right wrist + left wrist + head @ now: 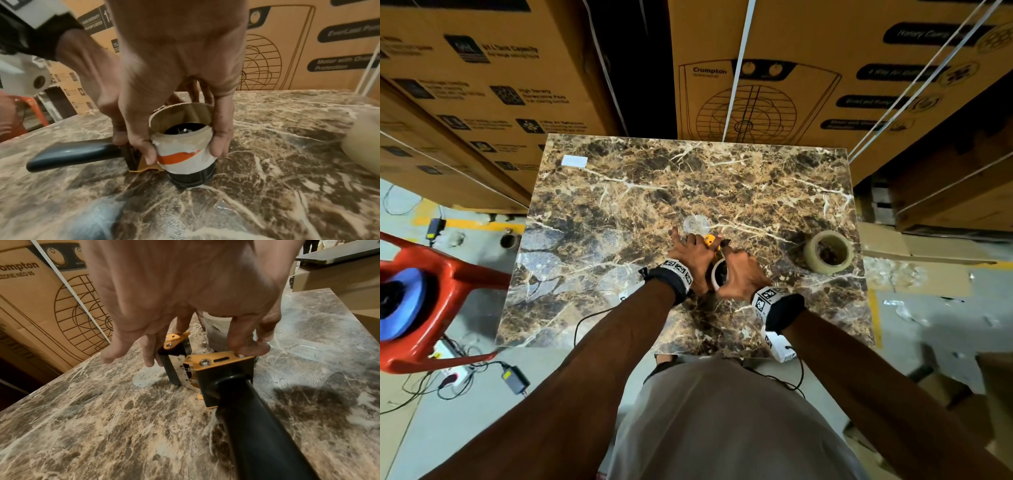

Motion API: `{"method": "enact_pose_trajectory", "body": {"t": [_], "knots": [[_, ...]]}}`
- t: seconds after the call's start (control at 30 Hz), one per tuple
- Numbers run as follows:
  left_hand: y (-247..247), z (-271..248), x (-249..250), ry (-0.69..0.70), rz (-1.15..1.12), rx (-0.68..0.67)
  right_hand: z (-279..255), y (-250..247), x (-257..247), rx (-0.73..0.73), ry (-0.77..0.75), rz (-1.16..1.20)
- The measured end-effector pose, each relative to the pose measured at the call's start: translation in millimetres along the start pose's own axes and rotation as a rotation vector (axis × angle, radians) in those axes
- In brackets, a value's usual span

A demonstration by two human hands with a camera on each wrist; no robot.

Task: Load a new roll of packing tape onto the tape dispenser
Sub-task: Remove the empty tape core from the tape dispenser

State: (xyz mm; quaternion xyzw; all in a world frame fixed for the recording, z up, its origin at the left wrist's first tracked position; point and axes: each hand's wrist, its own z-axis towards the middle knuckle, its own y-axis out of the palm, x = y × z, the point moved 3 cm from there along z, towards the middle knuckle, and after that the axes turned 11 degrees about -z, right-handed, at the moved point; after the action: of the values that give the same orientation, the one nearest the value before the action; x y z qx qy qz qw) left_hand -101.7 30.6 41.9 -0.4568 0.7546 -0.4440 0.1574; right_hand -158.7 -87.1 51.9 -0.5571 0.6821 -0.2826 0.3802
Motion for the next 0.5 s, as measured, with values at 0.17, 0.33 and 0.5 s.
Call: {"method": "enact_pose_trajectory", "body": {"t": [0.17,0.33,0.5], "knots": [[-3.3,3.6,1.7,-0.039,0.045,-0.084,-0.6,-6.4,-3.0,0.030,-0.054,-0.053],[1.2,1.1,4.0,-0.019,0.056,-0.013,-2.7,-1.7,-1.5,0.043,-0.032,-0.014],[1.9,8.7,2.5,-0.079,0.050,-0.140,4.2,-1.6,1.7,0.021,-0.111,-0.115]]}}
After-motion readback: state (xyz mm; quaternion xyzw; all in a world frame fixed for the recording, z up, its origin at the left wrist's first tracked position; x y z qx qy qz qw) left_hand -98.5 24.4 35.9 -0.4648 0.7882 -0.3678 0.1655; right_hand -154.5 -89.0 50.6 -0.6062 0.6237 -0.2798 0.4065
